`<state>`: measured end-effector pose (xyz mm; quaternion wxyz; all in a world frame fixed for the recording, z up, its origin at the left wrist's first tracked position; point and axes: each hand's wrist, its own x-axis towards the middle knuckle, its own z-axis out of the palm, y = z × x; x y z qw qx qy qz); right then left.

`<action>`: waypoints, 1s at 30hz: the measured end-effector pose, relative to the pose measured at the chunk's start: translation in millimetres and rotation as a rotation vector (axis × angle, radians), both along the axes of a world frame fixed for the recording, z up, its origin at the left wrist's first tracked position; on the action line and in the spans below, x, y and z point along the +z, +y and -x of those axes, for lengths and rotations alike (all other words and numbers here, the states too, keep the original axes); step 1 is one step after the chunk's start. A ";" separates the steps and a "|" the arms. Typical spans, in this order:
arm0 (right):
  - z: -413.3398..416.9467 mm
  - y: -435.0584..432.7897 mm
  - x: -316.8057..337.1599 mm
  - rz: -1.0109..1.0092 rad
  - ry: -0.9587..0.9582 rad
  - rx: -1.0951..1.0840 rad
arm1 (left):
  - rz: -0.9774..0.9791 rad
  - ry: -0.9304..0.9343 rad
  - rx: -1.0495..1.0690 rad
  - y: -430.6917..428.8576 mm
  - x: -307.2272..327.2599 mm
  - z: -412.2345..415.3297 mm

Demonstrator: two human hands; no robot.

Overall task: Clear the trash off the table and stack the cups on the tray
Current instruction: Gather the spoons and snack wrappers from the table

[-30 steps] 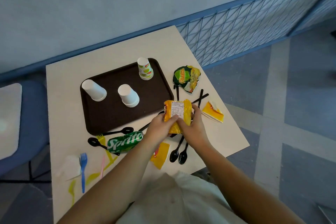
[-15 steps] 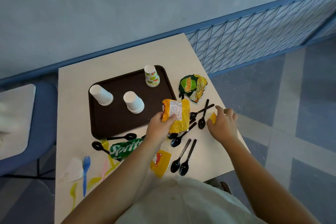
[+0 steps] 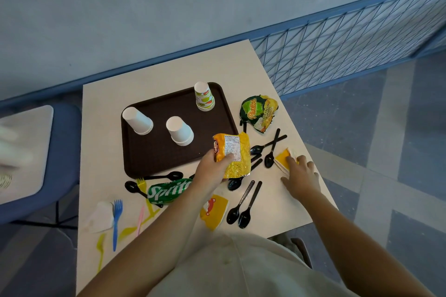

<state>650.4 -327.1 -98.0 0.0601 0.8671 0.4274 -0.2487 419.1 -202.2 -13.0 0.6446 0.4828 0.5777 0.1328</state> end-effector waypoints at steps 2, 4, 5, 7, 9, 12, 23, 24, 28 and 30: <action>-0.2 -0.7 -1.1 -0.054 0.029 -0.023 | 0.004 0.000 -0.003 -1.3 0.2 -0.5; -1.0 -2.5 -0.7 -0.091 0.060 -0.069 | 0.008 -0.005 -0.004 -2.1 0.0 -1.4; -1.2 -3.2 0.7 -0.117 0.078 -0.109 | 0.015 -0.007 -0.004 -2.5 0.8 -2.0; -0.2 -4.5 6.3 -0.205 0.128 -0.226 | 0.020 -0.014 -0.006 -3.1 4.0 -2.7; 3.5 -5.0 15.1 -0.303 0.183 -0.343 | -0.006 -0.003 -0.017 -3.7 4.0 -2.3; 15.2 -0.1 35.9 -0.464 0.251 -0.387 | -0.032 0.015 -0.026 -5.0 7.0 -1.0; 109.6 37.4 91.4 -0.758 0.340 0.062 | 0.049 -0.120 0.048 -4.4 23.9 -10.8; 112.3 39.2 90.7 -0.740 0.297 0.069 | 0.084 -0.152 0.062 -3.3 27.0 -11.2; 116.3 44.1 91.2 -0.651 0.228 0.077 | 0.262 -0.303 0.176 -0.9 40.8 -12.9; 118.5 44.8 91.7 -0.612 0.205 0.105 | 0.292 -0.314 0.200 0.7 40.8 -12.7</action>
